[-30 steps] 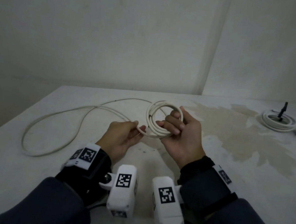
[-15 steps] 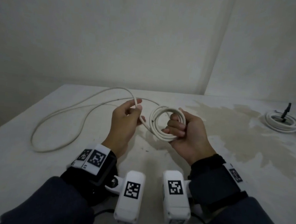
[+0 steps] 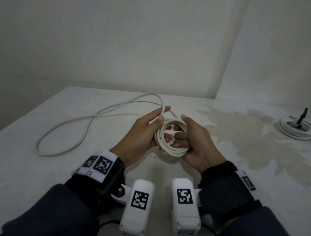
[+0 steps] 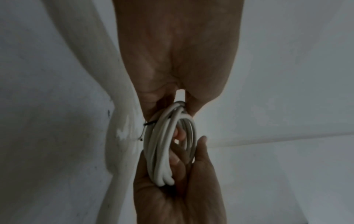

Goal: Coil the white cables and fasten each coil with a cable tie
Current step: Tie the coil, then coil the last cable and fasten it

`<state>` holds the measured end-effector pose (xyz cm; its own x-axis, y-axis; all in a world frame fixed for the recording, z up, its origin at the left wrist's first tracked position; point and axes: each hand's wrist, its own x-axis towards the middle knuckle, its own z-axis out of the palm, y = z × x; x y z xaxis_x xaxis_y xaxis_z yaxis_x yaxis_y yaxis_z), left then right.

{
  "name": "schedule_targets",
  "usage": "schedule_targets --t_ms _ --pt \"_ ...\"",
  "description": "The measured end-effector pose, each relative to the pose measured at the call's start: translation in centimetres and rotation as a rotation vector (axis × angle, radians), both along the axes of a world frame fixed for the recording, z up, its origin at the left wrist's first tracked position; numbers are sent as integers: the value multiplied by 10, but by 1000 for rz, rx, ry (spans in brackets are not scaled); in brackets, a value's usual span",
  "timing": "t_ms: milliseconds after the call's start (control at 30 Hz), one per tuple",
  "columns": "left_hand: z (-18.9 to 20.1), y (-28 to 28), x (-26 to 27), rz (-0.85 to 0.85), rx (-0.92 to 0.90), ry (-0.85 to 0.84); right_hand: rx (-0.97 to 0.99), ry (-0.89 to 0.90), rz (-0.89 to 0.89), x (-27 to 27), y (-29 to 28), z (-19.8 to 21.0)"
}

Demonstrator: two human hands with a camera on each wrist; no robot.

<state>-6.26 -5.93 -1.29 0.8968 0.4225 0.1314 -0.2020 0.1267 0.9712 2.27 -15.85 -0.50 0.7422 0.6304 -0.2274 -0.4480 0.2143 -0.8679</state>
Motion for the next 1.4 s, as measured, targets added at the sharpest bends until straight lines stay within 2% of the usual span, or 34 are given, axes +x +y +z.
schedule_targets --t_ms 100,167,333,433,600,700,767,900,1067,1200,1400 --pt "-2 2 1 -28 -78 35 -60 -188 -10 -2 1 -2" --pt "0 2 3 -9 -115 29 -42 -248 2 -3 3 -3" --pt "3 -3 4 103 3 61 -27 -261 37 -9 7 -4" --pt "5 -3 4 110 25 90 -5 -222 71 -10 6 -4" --pt "4 1 0 -52 -251 148 -22 -155 96 -7 6 -9" --pt "4 4 -1 -88 -320 162 -25 -139 119 -9 6 -9" --pt "5 5 2 -18 -239 168 -18 -199 83 -11 9 -9" --pt "9 3 6 159 57 194 -31 -274 32 -15 12 -9" --pt "13 1 3 170 279 214 9 -397 181 -15 7 -10" --pt "8 3 5 267 576 155 3 -424 185 -17 9 -8" --pt "4 10 5 438 770 52 -73 -466 115 -15 13 -9"
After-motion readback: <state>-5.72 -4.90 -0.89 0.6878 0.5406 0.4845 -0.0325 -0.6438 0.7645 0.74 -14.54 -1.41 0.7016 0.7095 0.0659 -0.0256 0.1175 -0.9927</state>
